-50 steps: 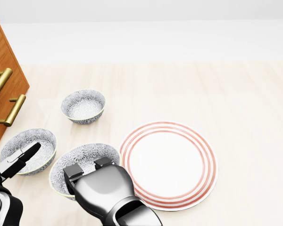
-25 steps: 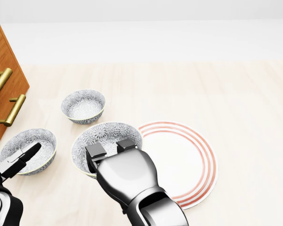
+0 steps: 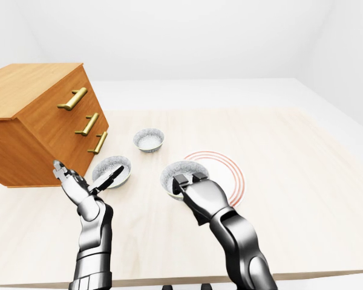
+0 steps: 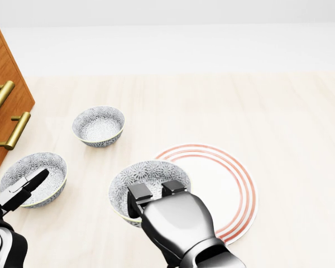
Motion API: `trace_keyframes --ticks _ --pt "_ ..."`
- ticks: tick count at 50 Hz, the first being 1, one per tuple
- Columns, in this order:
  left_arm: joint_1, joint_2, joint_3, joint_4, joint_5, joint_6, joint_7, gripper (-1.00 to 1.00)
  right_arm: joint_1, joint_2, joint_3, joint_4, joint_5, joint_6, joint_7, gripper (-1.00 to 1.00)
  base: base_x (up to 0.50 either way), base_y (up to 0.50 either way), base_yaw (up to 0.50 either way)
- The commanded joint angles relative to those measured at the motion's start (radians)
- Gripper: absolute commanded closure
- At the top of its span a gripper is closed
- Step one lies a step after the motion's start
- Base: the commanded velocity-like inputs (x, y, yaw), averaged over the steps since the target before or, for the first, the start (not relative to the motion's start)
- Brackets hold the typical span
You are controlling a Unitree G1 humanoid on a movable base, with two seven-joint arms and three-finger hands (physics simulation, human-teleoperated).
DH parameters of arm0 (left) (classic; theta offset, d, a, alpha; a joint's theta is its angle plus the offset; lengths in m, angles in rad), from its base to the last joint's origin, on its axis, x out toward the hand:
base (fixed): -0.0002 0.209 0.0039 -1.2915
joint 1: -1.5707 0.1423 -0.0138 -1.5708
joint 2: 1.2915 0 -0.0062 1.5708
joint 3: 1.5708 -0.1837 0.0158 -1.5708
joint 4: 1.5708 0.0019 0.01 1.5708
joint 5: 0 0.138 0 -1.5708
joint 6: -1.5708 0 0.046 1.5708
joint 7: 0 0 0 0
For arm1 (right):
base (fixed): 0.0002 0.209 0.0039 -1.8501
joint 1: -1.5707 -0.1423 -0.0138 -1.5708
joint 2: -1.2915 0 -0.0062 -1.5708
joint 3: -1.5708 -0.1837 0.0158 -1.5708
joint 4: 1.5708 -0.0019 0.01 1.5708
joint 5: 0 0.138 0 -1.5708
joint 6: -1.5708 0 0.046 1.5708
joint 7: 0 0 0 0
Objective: Put the bowl at the front on the plate.
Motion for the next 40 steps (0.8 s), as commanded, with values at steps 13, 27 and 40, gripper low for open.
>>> trace_keyframes --ticks 13,27,40 --pt "-0.004 0.0 -0.001 0.017 0.0 0.0 0.0 -1.0 0.059 -0.06 -0.057 -0.028 0.094 0.0 -0.082 1.0 0.0 0.0 0.0" --pt "-0.001 0.0 0.0 -0.003 0.004 0.0 0.0 -1.0 0.241 -0.11 -0.026 -0.144 0.097 0.0 -0.261 1.0 0.0 0.0 0.0" --pt "0.0 0.0 0.0 0.004 0.001 0.0 0.0 -1.0 0.223 -0.143 0.018 -0.113 0.181 0.0 -0.437 1.0 0.0 0.0 0.0"
